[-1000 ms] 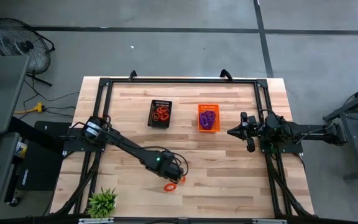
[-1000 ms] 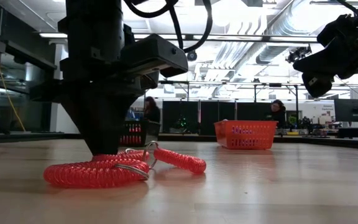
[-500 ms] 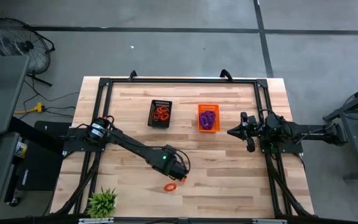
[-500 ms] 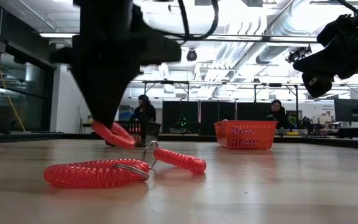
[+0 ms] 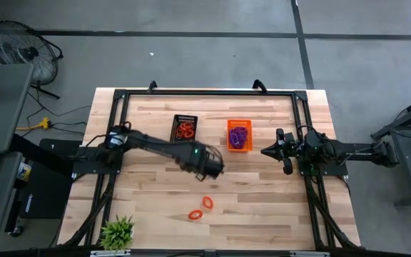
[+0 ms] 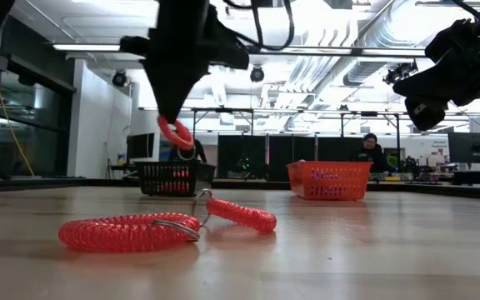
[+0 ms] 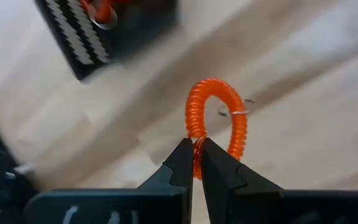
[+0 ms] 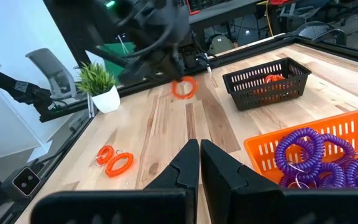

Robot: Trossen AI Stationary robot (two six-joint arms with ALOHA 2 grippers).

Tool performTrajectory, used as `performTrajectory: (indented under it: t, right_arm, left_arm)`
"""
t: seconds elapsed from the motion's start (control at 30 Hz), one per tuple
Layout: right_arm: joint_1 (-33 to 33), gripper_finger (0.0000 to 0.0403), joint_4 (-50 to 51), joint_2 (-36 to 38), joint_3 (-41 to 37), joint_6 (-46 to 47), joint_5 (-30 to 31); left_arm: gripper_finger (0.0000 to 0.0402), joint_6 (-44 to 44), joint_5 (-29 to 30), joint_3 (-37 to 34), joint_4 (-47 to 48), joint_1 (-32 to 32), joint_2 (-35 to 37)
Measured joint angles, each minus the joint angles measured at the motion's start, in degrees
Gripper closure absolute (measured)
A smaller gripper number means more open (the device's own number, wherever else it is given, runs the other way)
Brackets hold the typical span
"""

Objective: Sort spring keychains into baskets
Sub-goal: Put the orange spring keychain into the black basket

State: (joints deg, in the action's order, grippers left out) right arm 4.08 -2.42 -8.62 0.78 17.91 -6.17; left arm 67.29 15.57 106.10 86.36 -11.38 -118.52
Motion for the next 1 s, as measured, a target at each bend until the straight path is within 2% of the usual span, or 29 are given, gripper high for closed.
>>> performTrajectory:
  t: [0.6,0.8,1.0]
  right_arm:
    - [0.0,0.0392,0.02,0.0,0.0,0.0,-0.01]
    - [0.01,0.0392,0.02,0.0,0.0,0.0,0.0]
    - [-0.01,0.0392,0.02,0.02,0.0,-0.02,-0.02]
  left_arm:
    - [0.0387,-15.1,2.54,0.82,2.13,20.71,0.07]
    - [0.0387,-18.07,1.52,0.82,1.65,24.23,0.09]
    - [0.0387,-19.54,-0.24,0.82,-0.29,24.59,0.09]
